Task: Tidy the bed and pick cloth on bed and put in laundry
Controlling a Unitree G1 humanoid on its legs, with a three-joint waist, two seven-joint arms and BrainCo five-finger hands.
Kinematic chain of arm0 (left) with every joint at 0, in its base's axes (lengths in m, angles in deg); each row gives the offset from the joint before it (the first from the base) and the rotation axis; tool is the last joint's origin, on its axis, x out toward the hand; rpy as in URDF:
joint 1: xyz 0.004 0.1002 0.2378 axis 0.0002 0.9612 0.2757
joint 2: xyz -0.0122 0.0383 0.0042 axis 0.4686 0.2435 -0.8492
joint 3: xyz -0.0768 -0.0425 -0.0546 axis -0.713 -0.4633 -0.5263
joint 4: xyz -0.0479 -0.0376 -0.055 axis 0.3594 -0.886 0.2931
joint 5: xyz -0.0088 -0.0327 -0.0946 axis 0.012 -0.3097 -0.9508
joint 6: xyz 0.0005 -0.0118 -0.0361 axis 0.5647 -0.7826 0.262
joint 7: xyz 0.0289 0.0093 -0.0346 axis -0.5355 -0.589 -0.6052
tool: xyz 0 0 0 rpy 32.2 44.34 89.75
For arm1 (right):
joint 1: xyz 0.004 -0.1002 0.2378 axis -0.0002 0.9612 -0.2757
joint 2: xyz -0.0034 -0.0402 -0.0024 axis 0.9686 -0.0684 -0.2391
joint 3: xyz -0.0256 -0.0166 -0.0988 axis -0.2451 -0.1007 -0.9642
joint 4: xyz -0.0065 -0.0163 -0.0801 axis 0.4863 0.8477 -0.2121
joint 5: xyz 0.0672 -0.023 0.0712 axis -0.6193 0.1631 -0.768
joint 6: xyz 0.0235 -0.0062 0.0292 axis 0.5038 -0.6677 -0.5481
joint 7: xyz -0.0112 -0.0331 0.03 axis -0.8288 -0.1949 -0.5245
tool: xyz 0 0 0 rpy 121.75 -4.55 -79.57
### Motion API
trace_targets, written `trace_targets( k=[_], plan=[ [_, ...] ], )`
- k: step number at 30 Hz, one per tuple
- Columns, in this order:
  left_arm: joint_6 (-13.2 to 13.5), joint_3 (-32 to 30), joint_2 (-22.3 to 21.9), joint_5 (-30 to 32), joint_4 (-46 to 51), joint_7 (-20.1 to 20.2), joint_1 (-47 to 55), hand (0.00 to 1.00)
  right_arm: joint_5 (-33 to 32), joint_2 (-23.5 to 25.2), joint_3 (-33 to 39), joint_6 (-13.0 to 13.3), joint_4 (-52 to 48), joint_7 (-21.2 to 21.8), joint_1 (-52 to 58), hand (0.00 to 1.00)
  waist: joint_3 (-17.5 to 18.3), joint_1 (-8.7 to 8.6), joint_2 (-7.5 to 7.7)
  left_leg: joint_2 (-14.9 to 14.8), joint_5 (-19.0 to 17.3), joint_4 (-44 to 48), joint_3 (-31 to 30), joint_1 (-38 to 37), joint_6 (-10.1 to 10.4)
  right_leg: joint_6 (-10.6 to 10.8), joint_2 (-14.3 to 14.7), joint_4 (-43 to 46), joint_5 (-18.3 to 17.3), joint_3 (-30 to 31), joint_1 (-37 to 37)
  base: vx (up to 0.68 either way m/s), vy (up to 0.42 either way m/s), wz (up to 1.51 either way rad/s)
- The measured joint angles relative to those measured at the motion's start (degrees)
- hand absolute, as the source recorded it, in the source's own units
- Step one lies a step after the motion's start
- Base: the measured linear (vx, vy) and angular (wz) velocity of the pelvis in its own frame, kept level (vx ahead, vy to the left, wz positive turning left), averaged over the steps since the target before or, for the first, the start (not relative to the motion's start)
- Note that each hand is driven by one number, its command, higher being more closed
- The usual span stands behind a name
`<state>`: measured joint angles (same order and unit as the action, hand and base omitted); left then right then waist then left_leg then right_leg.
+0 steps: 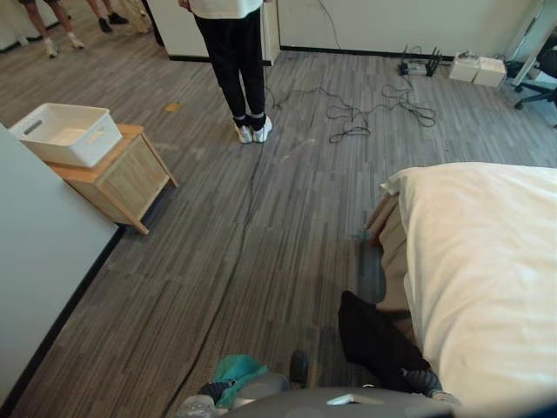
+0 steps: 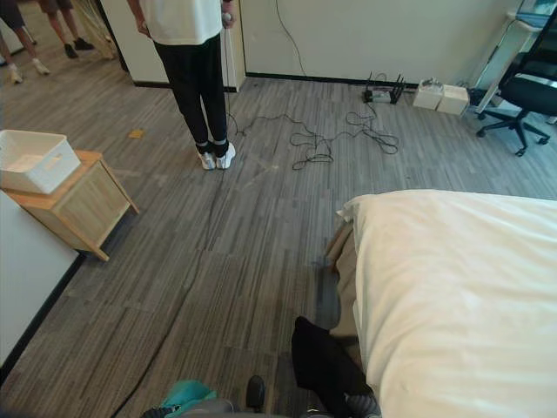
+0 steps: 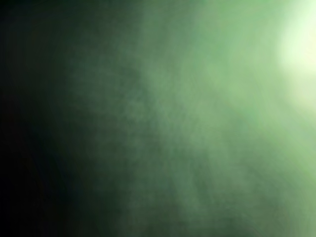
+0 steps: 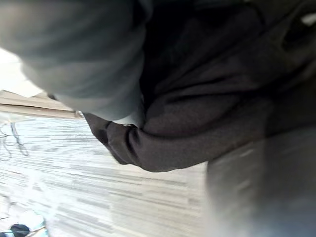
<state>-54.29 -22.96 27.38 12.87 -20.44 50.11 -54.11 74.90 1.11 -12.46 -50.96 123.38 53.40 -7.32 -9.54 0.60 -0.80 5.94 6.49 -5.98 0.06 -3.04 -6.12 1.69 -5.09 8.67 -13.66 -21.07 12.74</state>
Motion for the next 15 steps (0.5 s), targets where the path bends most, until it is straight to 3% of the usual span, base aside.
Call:
trace_targets(
  k=[6,7,15],
  plan=[
    [2.50,-1.62,0.04,1.51,0.26,1.70,0.75,1.00,0.24,0.99,-0.45,-4.28,-1.21,1.20,-0.46,1.00,0.13,0.75,1.73,0.78,0.17,0.00,-0.46,-1.22,0.77,0.34,-0.42,-0.63,-0.08,-0.16,1.97,0.10,-0.080,0.06],
    [3.74,-3.45,-0.81,1.82,0.17,2.54,2.50,1.00,2.32,1.84,-1.33,-6.48,-1.09,4.63,-1.72,1.00,2.36,1.94,1.17,1.37,-3.28,-0.10,2.56,-3.99,0.87,1.14,-1.48,1.07,0.87,-0.13,3.97,0.03,-0.027,0.06],
    [3.76,-3.50,-0.81,-0.40,0.05,2.26,2.81,1.00,0.00,2.54,-0.76,-6.41,-1.07,4.41,-1.54,1.00,2.17,1.36,1.47,0.82,-3.52,-0.12,5.51,-3.91,1.17,1.13,-1.25,0.17,0.86,3.13,3.37,0.01,-0.018,-0.18]
  ],
)
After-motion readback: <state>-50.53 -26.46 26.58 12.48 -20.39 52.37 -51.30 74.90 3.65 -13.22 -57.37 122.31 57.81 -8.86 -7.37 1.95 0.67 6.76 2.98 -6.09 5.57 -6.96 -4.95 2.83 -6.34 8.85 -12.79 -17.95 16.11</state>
